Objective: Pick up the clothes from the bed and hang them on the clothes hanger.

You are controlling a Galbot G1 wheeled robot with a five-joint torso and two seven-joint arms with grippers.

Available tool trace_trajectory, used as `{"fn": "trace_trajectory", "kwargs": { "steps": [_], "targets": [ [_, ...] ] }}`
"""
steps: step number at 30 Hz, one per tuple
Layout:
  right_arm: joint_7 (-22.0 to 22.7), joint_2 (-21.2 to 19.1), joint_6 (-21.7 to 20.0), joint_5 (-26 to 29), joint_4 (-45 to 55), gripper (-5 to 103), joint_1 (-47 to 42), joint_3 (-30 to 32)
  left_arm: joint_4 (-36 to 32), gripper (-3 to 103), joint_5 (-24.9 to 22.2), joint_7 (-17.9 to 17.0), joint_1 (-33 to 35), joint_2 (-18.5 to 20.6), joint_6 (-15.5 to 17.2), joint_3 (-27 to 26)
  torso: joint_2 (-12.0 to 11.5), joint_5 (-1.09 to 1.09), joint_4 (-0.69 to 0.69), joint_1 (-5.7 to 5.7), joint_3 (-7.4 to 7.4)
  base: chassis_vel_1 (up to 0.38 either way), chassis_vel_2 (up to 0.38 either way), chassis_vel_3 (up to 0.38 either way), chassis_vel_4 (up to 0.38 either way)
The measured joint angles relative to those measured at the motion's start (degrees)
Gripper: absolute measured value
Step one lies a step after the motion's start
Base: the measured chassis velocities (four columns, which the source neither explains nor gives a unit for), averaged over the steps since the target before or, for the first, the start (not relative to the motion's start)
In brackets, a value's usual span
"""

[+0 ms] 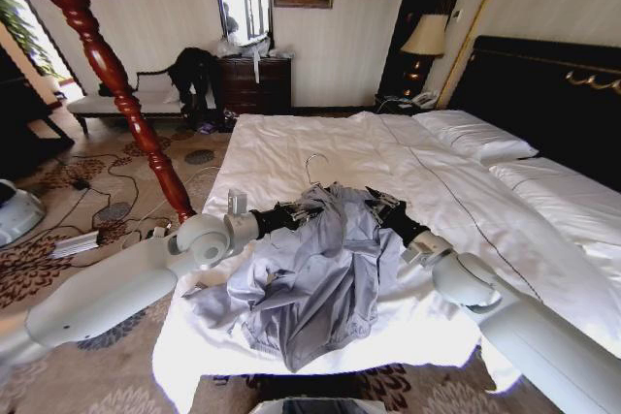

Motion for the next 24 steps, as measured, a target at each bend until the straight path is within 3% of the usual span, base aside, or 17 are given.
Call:
{"fn": "trace_trajectory", "kwargs": {
  "steps": [13,15,18,21,24],
  "targets": [
    [1.03,0.98,0.48,0.65,0.16,15,-0.29,0.05,-2.04,20,-0.54,-2.21,3.06,0.35,-1.48,-2.19,0.00,0.00,0.00,0.00,0.00,0.000,0.000,0.000,0.000],
    [1.25,1.21,0.72,0.70,0.18,20,-0.33,0.02,-2.11,20,-0.81,-2.64,3.14,0.35,-1.70,-2.37,0.00,0.00,0.00,0.00,0.00,0.000,0.000,0.000,0.000],
    [1.78,1.85,1.25,1.16,0.55,36,-0.53,-0.26,-2.31,16,-1.00,-3.56,3.22,0.31,-2.32,-2.65,0.00,0.00,0.01,0.00,0.00,0.000,0.000,0.000,0.000],
    [2.04,1.89,1.24,1.95,0.79,41,-0.75,-0.10,-2.50,16,-0.99,-3.89,3.27,0.42,-2.43,-2.75,0.00,0.00,-0.01,0.00,0.00,0.000,0.000,0.000,0.000],
    [2.32,1.42,1.22,3.03,1.31,57,-1.27,0.57,-2.90,16,-0.95,-4.02,3.56,0.99,-2.59,-3.01,0.00,0.00,0.00,0.00,0.00,0.000,0.000,0.000,0.000]
  ]
}}
